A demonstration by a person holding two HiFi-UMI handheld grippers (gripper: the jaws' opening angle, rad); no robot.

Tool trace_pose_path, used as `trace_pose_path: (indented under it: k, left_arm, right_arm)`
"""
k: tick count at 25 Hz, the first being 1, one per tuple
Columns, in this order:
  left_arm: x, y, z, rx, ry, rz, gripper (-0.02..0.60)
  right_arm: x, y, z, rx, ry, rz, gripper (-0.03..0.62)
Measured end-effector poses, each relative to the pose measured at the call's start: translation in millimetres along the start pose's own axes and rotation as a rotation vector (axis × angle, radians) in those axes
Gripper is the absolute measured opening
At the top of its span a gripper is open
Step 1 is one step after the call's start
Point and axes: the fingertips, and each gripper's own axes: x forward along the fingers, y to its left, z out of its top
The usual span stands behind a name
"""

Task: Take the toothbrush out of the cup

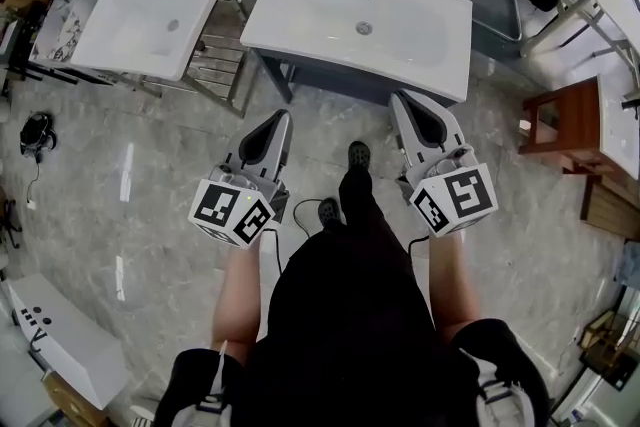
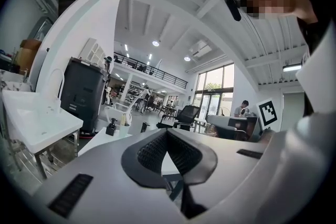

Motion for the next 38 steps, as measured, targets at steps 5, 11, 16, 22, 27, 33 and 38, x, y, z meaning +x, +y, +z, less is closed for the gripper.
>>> trace_pose_path:
  k: [5,11,16,22,27,33,38]
  left_arm:
    - [35,15,10,0.008,0.007,0.009,0.014]
    - [90,28,33,0.035,0.003,0.024,0.014]
    - [137,37,47,0.012,-0.016,0.04,0.014]
    - [191,45,55,0.02,-0.028,0.065,0.014]
    - [223,49,55,0.02,-0.026,0.09,0.014]
    - [239,54,56,0.025,-0.01,0.113,0.014]
    - [247,61,53,0.025,0.002,0.123,0.014]
  right_arm:
    - [30,-27,5,0.021,-0.012,0.02,0.031]
    - [72,-72,22,0.028,-0.025,0.056,0.031]
    - [111,-100,36,0.026,-0.031,0.112,0.031]
    - [149,-137,41,0.018,-0.017,0.176,0.031]
    - [167,-167,40,0.025,-0.003,0.194,0.031]
    - [183,-184,40,0.033,0.0,0.215,0.031]
    - [193,-188,33,0.041,0.011,0.225,0.031]
